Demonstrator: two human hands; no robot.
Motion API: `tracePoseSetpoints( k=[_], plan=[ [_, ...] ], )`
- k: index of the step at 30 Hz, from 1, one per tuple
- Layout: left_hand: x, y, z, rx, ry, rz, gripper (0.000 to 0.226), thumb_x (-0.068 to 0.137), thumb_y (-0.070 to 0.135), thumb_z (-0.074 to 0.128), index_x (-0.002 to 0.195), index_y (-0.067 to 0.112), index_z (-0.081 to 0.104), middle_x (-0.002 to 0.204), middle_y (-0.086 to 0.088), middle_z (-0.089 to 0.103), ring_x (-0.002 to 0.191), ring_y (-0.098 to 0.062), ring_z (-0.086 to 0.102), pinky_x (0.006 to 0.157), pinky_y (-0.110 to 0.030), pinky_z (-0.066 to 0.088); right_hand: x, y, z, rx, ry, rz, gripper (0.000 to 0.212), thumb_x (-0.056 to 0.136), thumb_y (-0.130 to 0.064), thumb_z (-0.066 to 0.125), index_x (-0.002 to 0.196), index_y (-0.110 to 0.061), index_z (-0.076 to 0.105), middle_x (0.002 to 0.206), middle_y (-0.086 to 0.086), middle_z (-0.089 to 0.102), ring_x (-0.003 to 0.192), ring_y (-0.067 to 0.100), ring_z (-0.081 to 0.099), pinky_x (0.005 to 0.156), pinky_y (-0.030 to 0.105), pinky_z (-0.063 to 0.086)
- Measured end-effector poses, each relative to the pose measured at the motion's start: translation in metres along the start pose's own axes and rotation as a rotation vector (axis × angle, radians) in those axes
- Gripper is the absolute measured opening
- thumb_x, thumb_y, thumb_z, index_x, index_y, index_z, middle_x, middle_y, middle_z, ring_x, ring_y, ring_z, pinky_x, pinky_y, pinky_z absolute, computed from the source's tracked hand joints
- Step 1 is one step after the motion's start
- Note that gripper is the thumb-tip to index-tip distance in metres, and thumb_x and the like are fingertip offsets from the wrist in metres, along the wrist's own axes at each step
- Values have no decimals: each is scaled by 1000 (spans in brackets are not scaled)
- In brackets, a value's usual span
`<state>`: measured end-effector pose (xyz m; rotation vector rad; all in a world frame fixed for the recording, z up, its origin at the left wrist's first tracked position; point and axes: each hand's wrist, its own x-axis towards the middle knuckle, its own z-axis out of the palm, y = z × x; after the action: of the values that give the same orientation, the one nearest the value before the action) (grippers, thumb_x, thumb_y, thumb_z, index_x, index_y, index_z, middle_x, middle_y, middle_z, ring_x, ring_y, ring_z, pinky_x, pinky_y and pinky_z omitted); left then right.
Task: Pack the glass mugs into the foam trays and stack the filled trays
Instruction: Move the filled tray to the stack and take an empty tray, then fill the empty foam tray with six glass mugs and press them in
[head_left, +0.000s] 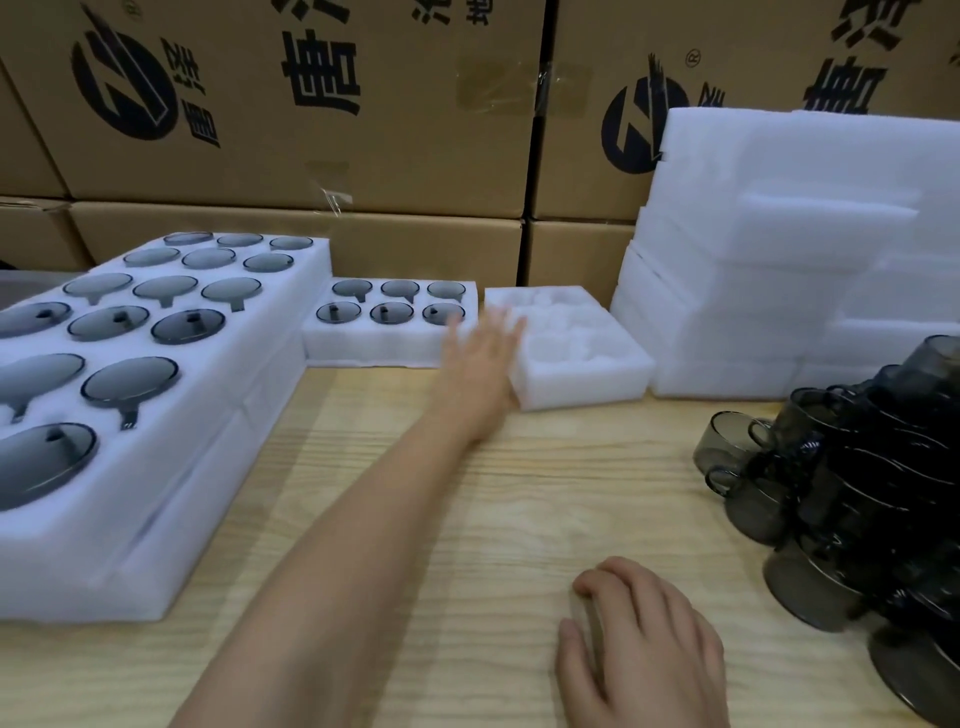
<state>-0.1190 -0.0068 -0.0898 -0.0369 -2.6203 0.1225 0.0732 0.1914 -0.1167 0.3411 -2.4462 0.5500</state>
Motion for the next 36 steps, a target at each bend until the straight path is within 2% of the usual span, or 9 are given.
tracePoseSetpoints(
  k=[4, 7, 10, 19, 22, 27, 30, 33, 36],
  plan=[
    [-15, 57, -10, -398, -86, 25, 53, 92, 14, 38, 145, 17, 32, 153, 3, 31, 147, -13, 8, 118, -42, -7, 1, -4, -11, 31, -133, 24, 38, 64, -43, 39, 77, -23, 68, 91, -1, 68, 89, 21, 62, 74, 40, 48],
    [-30, 63, -21, -426, -67, -60, 51, 88, 15, 44, 139, 14, 41, 144, 1, 41, 147, -15, 10, 118, -42, -6, -2, -3, -12, 75, -230, 56, 32, 70, -41, 45, 86, -24, 67, 100, -4, 65, 96, 25, 63, 85, 41, 41],
    [-52, 68, -39, -391, -49, -28, 48, 89, 17, 45, 137, 14, 44, 138, -2, 46, 146, -18, 14, 117, -41, -11, -3, 1, -13, 82, -319, 77, 23, 85, -37, 52, 105, -28, 61, 118, -11, 55, 117, 16, 46, 98, 35, 27],
    [-151, 75, -102, -424, -57, 70, 46, 85, 23, 46, 128, 11, 56, 121, -11, 52, 134, -21, 34, 117, -41, -11, 0, 1, -28, 462, -74, 335, 34, 87, -10, 54, 120, -3, 53, 124, 13, 48, 112, 31, 47, 94, 40, 38],
    [-184, 80, -124, -405, -54, 70, 53, 79, 31, 42, 125, 11, 58, 116, -10, 54, 125, -21, 42, 117, -40, -11, -8, -1, -38, 562, 10, 337, 33, 90, -6, 52, 122, -2, 52, 129, 16, 42, 120, 31, 39, 101, 32, 30],
    [-230, 105, -148, -478, 53, 178, 42, 75, 16, 66, 115, 3, 66, 101, -12, 64, 101, -32, 59, 104, -47, 34, -24, 2, -55, 750, -98, 338, 27, 95, -17, 53, 121, -19, 61, 137, 11, 36, 129, 24, 32, 105, 24, 24],
    [-249, 112, -164, -565, 281, 241, 29, 75, 11, 70, 102, 0, 70, 98, -14, 67, 99, -31, 63, 98, -43, 44, -36, 14, -68, 770, -176, 278, 23, 93, -18, 55, 114, -24, 63, 136, 9, 40, 129, 21, 36, 108, 28, 28],
    [-254, 89, -182, -607, 540, 96, 25, 83, 16, 56, 98, 2, 70, 101, -8, 68, 105, -20, 58, 103, -37, 37, -44, 26, -79, 783, -215, 242, 20, 92, -16, 57, 106, -31, 60, 130, 4, 46, 123, 20, 43, 104, 34, 34],
    [-259, 51, -191, -975, 640, -458, 22, 86, 14, 54, 104, 8, 65, 107, -4, 65, 102, -11, 57, 93, -22, 41, -49, 32, -85, 841, -249, 246, 16, 88, -20, 59, 97, -32, 59, 125, -9, 48, 128, 13, 39, 99, 24, 34]
  ],
)
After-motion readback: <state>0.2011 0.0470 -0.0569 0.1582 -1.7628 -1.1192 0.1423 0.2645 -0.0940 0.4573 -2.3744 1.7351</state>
